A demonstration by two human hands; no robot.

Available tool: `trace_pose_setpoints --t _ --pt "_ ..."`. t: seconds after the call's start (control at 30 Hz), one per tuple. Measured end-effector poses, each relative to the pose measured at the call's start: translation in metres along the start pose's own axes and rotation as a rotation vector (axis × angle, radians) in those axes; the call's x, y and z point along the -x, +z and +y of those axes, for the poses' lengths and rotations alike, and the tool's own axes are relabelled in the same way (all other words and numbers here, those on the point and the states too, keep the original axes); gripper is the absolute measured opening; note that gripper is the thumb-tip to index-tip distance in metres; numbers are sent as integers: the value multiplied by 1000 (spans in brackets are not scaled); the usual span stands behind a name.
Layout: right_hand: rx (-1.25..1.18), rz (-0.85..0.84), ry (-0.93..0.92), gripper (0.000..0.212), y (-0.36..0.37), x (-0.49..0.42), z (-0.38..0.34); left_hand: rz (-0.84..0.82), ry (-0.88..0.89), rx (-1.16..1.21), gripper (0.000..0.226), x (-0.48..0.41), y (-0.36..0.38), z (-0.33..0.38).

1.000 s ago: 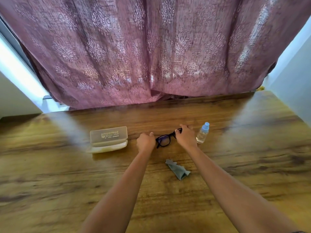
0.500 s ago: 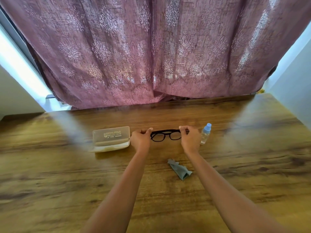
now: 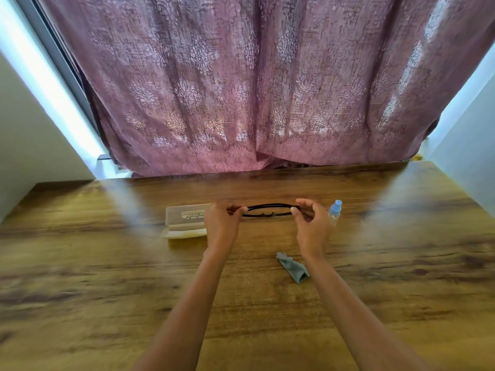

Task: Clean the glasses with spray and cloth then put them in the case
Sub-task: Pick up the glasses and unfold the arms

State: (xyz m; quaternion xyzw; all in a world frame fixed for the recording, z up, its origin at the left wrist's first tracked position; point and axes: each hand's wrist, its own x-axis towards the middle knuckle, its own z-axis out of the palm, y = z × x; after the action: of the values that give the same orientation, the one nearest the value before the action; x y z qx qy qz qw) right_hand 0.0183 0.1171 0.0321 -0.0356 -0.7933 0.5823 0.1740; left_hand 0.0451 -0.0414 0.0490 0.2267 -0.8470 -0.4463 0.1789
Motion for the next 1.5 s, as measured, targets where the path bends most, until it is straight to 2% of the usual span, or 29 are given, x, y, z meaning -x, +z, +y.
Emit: trace_pose_setpoints --t 0.13,0.27,0.37,0.53,0.63,0.73,0.8,0.9,1.07,1.2,1.33,1.5 --pt "-14 -3 8 18 0 8 -9 90 202 -97 12 8 -11 -4" --pt "-46 -7 18 15 3 16 -13 129 209 -152 15 10 -19 -13" --pt "-53 4 51 13 4 22 -14 158 153 -155 21 8 -26 -17" --pt "0 -32 56 10 7 29 -13 95 -59 83 25 9 -28 -25" --pt "27 -79 46 10 12 36 -11 44 -237 257 14 12 -23 -34" --pt "30 -63 68 12 12 38 -8 76 -329 334 9 15 -22 -47" --pt "33 -57 86 12 12 37 -6 112 -350 356 4 15 -24 -52" --pt "25 -40 119 12 11 35 -7 132 -349 336 15 14 -26 -57" --pt "-28 -43 183 13 13 33 -8 81 -366 319 22 13 -26 -56" --pt "-33 -58 232 13 14 30 -7 51 -379 327 20 14 -26 -53" --pt "-33 -129 287 12 11 27 -5 48 -364 295 18 12 -26 -50" --pt "159 -309 251 16 4 18 -5 53 -358 277 18 8 -27 -48"
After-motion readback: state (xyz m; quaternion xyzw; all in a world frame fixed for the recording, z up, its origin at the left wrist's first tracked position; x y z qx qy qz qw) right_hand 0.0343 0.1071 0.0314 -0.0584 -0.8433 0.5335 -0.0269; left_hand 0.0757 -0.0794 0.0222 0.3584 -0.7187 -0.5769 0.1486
